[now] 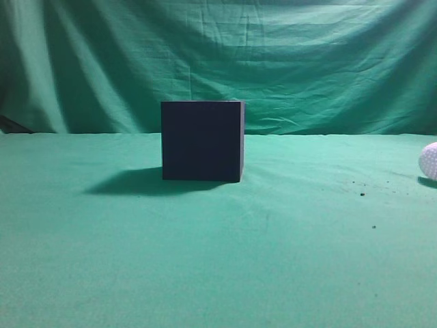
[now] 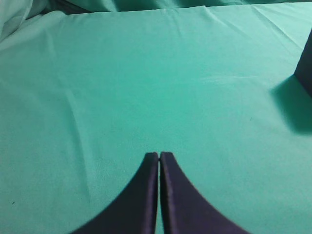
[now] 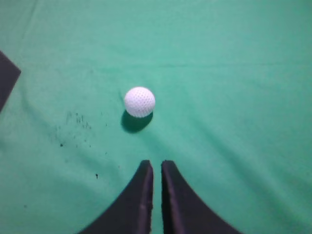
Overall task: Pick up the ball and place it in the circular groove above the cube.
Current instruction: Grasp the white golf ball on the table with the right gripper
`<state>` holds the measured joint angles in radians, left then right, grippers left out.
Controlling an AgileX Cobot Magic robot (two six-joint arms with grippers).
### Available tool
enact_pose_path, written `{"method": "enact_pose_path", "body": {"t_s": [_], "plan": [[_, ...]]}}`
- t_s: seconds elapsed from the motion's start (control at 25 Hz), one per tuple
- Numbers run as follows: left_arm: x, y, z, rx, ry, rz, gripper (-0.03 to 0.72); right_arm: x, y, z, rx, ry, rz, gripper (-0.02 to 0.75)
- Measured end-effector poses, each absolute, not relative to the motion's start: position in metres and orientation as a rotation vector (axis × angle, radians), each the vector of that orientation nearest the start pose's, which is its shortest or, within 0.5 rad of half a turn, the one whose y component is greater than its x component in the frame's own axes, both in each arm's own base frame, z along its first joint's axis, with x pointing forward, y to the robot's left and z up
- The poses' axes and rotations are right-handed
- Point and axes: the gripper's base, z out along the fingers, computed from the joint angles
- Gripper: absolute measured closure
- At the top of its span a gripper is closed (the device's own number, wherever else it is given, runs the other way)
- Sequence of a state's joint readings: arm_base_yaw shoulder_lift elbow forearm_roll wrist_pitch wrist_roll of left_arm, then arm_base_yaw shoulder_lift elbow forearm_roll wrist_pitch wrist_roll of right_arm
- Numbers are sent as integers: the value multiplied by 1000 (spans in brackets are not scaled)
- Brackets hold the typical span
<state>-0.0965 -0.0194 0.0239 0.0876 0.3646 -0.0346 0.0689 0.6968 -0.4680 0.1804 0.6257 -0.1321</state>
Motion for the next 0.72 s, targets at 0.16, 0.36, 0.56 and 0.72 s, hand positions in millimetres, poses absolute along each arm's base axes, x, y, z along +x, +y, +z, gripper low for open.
{"method": "enact_pose_path", "body": {"t_s": [0.16,0.36,0.56,0.72], "plan": [[52,-2,173,111,1848,-5,688,148,24,263,-281,2436,160,738],[52,-2,173,111,1848,-5,688,178,44,264,-465,2529,179,738],[52,-2,173,111,1848,-5,688,211,58,254,-560,2605,128,738],[52,-2,173,111,1848,-5,688,237,62,238,-590,2655,76,616]]}}
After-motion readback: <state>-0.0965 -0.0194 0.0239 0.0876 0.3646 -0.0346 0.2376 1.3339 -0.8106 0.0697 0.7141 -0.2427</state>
